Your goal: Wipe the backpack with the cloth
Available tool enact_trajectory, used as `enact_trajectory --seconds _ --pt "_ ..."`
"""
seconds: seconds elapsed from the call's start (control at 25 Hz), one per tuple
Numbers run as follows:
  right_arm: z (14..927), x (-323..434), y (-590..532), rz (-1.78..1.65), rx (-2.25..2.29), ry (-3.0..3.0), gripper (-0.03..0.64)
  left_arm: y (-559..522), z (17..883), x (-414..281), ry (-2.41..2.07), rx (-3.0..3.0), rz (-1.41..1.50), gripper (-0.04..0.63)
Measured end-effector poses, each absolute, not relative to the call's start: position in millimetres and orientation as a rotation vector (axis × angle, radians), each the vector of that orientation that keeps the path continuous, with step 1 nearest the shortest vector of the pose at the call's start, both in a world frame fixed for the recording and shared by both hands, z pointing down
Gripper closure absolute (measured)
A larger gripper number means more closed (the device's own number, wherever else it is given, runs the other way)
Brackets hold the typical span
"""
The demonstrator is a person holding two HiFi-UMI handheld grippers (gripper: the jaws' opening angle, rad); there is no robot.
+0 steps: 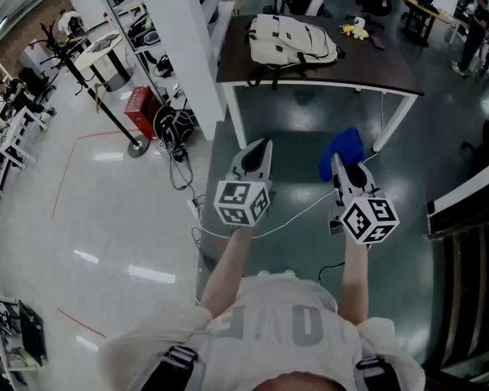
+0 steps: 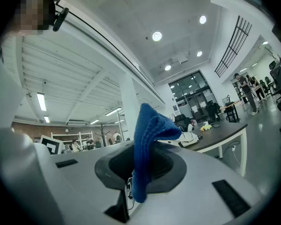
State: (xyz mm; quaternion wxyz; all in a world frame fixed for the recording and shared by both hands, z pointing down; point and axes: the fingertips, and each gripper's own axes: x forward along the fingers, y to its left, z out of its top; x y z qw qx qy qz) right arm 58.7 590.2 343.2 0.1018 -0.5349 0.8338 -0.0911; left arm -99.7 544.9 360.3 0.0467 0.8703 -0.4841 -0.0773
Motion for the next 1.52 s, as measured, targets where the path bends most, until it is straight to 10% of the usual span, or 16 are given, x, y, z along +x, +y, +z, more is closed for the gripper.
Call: enact_trajectory --seconds 1.52 --pt "380.6 92.8 551.4 -0.391 -1.513 2.476 0.575 515.5 373.7 -105.8 -1.637 2.575 -0.249 0.592"
